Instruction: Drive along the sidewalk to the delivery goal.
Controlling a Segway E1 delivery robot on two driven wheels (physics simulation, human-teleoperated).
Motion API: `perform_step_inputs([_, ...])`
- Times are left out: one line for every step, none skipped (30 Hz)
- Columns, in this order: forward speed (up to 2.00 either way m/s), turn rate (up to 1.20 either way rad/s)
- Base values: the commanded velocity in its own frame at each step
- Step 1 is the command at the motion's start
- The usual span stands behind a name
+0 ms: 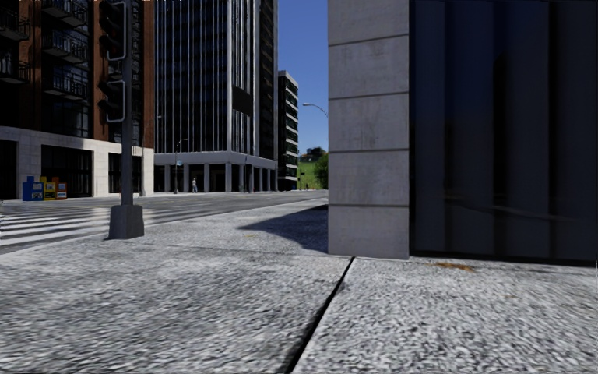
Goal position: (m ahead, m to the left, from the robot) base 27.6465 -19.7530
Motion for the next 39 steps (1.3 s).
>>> perform_step_inputs([2.00, 0.37])
perform_step_inputs([2.00, 0.37])
perform_step_inputs([2.00, 0.37])
perform_step_inputs([2.00, 0.37])
perform_step_inputs([2.00, 0.37])
perform_step_inputs([2.00, 0.37])
perform_step_inputs([2.00, 0.37])
perform_step_inputs([2.00, 0.37])
perform_step_inputs([2.00, 0.37])
perform_step_inputs([2.00, 0.37])
perform_step_inputs([2.00, 0.37])
perform_step_inputs([2.00, 0.37])
perform_step_inputs([2.00, 0.37])
perform_step_inputs([2.00, 0.35])
perform_step_inputs([2.00, 0.22])
perform_step_inputs([2.00, 0.22])
perform_step_inputs([2.00, 0.08])
perform_step_inputs([2.00, 0.00])
perform_step_inputs([2.00, 0.00])
perform_step_inputs([2.00, 0.00])
perform_step_inputs([2.00, 0.00])
perform_step_inputs([2.00, 0.00])
perform_step_inputs([2.00, 0.00])
perform_step_inputs([2.00, 0.00])
perform_step_inputs([2.00, 0.00])
perform_step_inputs([2.00, 0.00])
perform_step_inputs([2.00, 0.00])
perform_step_inputs([2.00, 0.00])
perform_step_inputs([2.00, 0.00])
perform_step_inputs([2.00, 0.00])
perform_step_inputs([2.00, 0.00])
perform_step_inputs([2.00, 0.00])
perform_step_inputs([2.00, 0.00])
perform_step_inputs([2.00, 0.00])
perform_step_inputs([2.00, 0.00])
perform_step_inputs([2.00, 0.00])
perform_step_inputs([2.00, 0.00])
perform_step_inputs([2.00, 0.00])
perform_step_inputs([2.00, 0.00])
